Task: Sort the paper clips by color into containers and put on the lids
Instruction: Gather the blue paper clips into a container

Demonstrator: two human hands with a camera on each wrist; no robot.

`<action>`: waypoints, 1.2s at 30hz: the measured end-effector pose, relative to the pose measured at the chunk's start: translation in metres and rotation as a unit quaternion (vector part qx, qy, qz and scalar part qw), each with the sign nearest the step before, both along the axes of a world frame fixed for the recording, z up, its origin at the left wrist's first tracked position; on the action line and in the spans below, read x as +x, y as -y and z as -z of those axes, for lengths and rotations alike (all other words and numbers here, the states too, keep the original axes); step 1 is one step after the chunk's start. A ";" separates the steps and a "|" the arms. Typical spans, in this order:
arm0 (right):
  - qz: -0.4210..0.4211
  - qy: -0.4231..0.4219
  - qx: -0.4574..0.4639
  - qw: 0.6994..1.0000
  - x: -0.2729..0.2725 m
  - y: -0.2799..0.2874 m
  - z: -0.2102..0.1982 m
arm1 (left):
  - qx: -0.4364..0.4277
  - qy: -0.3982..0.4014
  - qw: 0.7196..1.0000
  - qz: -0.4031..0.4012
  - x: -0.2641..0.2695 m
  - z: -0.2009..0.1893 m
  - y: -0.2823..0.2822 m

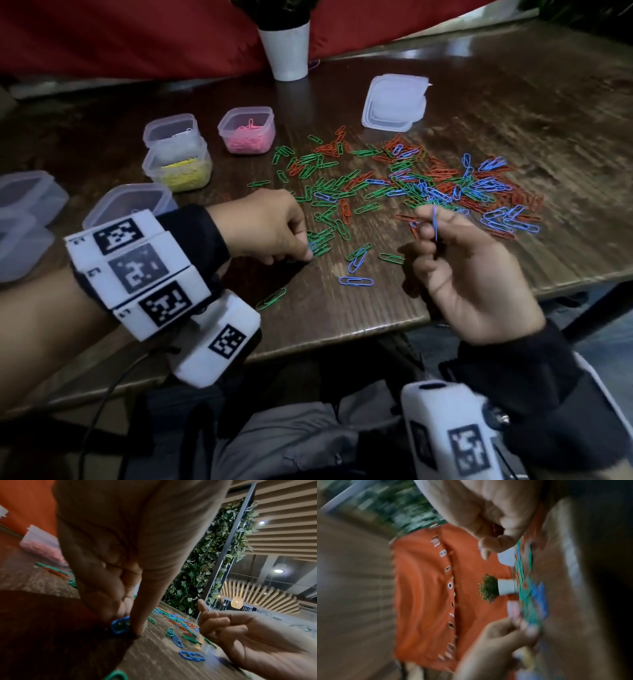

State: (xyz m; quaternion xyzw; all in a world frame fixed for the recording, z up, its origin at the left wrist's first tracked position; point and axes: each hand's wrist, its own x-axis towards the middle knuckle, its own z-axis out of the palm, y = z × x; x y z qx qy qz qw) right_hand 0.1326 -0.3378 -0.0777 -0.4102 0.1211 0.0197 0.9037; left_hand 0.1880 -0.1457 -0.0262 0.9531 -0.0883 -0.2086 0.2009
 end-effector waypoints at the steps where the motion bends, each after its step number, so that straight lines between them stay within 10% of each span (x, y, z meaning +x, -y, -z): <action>1: -0.009 -0.006 0.069 0.998 0.001 0.002 -0.001 | -0.009 0.017 1.000 -0.003 -0.001 -0.001 0.001; 11: 0.019 -0.001 0.190 0.982 0.007 -0.004 0.003 | -0.071 0.159 0.981 0.088 -0.001 -0.032 0.039; 20: -0.018 0.056 0.259 0.964 0.002 0.006 -0.011 | -0.217 0.126 0.958 0.140 -0.007 -0.028 0.080; 26: 0.042 0.020 0.256 0.966 0.001 0.029 -0.004 | -0.004 0.088 0.979 0.183 -0.020 -0.004 0.041; 36: 0.043 0.029 0.245 0.968 -0.004 0.028 -0.008 | 0.026 0.093 0.985 0.145 -0.019 0.008 0.036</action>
